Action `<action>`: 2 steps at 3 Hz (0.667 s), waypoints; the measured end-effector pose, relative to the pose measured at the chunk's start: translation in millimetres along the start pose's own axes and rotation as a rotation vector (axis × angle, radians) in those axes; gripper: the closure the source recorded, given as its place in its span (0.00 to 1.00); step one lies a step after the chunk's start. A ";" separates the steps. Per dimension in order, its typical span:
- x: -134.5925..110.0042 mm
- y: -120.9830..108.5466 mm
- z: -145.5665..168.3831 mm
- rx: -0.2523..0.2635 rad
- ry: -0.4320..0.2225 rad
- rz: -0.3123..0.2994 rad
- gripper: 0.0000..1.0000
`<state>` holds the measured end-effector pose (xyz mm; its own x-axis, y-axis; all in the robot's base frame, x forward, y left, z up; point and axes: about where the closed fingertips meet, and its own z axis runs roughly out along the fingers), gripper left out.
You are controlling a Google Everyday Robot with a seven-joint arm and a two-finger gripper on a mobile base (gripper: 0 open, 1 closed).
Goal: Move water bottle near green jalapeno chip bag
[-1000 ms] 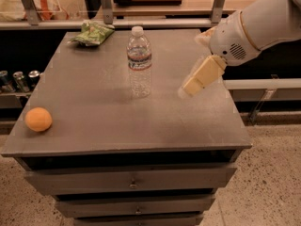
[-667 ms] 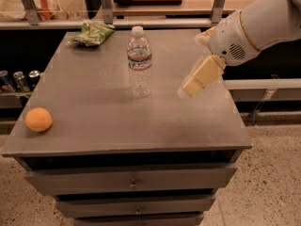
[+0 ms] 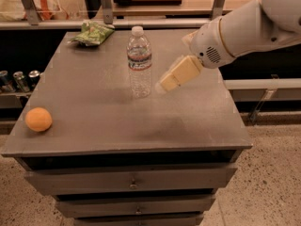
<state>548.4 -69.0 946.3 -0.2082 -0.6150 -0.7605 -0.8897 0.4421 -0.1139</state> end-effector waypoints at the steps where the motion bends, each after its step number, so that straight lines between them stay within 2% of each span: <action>1: -21.5 -4.9 18.0 0.025 -0.116 0.040 0.00; 2: -43.3 -12.7 39.9 0.037 -0.205 0.059 0.00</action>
Offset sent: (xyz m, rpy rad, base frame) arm 0.0641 0.0710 0.0109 0.3018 -0.1123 -0.0628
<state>585.0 -21.9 955.2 -0.1693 -0.4437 -0.8800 -0.8620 0.4995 -0.0860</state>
